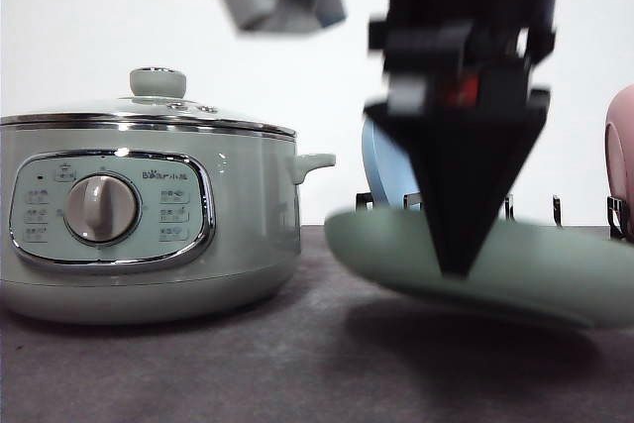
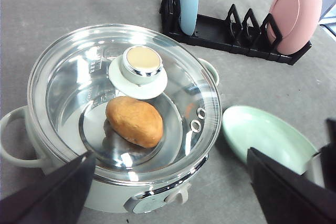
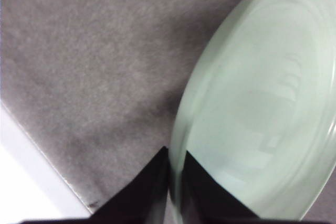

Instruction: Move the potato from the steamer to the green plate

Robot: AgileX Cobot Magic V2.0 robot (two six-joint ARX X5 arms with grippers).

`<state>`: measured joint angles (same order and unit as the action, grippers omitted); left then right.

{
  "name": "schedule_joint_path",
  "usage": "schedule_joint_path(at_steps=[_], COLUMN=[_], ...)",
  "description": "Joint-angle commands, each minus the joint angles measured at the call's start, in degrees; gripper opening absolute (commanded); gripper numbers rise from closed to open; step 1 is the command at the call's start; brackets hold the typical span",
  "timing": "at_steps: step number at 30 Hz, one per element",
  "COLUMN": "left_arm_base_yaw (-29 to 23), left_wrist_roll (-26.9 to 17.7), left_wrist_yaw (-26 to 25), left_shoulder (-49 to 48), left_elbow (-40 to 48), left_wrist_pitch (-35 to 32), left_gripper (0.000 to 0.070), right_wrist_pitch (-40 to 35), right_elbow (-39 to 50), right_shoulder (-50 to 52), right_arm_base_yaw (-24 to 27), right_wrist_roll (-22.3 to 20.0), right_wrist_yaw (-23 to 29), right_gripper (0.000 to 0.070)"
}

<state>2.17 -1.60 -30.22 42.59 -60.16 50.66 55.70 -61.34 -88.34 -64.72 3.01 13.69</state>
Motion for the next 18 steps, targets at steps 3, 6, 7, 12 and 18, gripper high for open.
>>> schedule_joint_path(at_steps=[3, 6, 7, 12, 18], left_arm_base_yaw=[0.15, 0.15, 0.15, 0.15, 0.15], left_wrist_roll=[-0.35, -0.33, -0.33, -0.33, -0.33], left_wrist_yaw=[-0.27, -0.28, -0.28, -0.28, -0.28], left_shoulder=[0.31, 0.31, 0.31, 0.31, 0.31], left_elbow=[-1.4, -1.4, -1.4, -1.4, -1.4], left_wrist_pitch=[-0.48, -0.47, -0.46, -0.43, -0.4], left_gripper=[0.0591, 0.0591, 0.0592, 0.0592, 0.0591], right_wrist_pitch=[-0.6, -1.68, -2.08, -3.09, -3.2], right_elbow=[-0.31, -0.31, -0.3, -0.24, -0.24], right_shoulder=[-4.55, -6.75, -7.28, -8.78, -8.83], right_arm_base_yaw=[-1.17, -1.17, -1.16, -0.89, -0.55], right_wrist_roll=[0.69, 0.7, 0.7, 1.09, 1.23], right_wrist_yaw=[1.18, 1.34, 1.33, 1.29, 1.31], right_gripper=[0.0006, 0.0006, 0.0006, 0.0081, 0.0405])
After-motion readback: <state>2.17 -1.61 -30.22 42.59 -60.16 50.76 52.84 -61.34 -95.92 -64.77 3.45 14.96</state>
